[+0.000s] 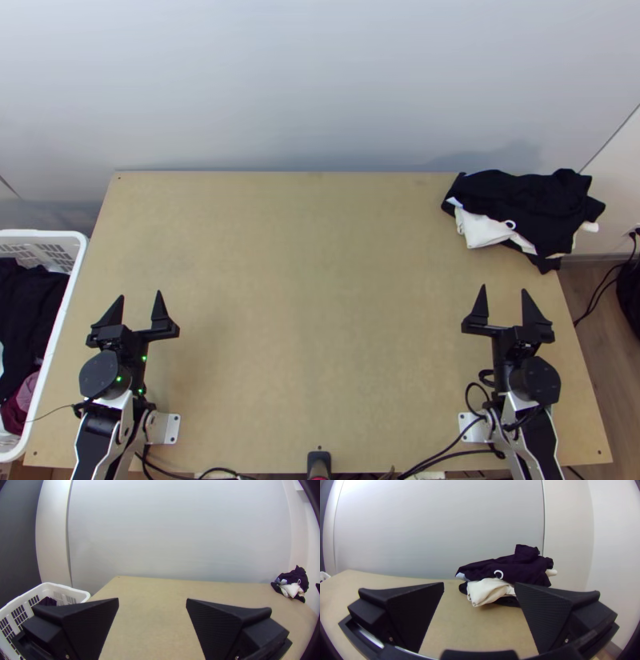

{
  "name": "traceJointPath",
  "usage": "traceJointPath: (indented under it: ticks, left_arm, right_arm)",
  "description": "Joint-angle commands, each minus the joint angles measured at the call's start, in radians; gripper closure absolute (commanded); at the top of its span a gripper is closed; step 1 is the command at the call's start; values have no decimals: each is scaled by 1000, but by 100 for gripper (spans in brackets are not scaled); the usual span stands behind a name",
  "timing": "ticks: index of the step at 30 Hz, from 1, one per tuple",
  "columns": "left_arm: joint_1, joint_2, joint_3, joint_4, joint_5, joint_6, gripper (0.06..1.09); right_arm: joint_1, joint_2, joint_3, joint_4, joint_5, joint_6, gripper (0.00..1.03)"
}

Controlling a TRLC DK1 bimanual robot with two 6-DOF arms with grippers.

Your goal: Fold the t-shirt

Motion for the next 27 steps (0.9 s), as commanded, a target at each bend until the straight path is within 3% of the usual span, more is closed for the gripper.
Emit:
traceJointPath:
  ticks: [1,5,8,11,13,17,22,24,27]
  left_arm:
    - [1,0,0,0,0,0,10]
    - [1,0,0,0,0,0,10]
    - [1,0,0,0,0,0,10]
    - [1,0,0,0,0,0,10]
    - [1,0,0,0,0,0,10]
    - [-3,0,0,0,-1,-17,10]
    - [53,-1,0,0,-9,-17,10]
    - [48,-1,3,-17,-35,-90,10]
    - [53,-3,19,-64,-147,-208,10]
  right_arm:
    - [-18,-1,0,92,-1,-12,5]
    - [5,-3,2,207,2,-147,4]
    - [1,-3,23,178,11,-217,4]
    - [-24,2,86,98,9,-230,4]
    - [-22,48,154,23,11,-188,4]
    - [-33,317,345,-182,42,11,4]
    - [-32,562,582,-340,45,91,5]
    - [5,629,664,-408,45,97,4]
    - [34,683,744,-474,45,166,4]
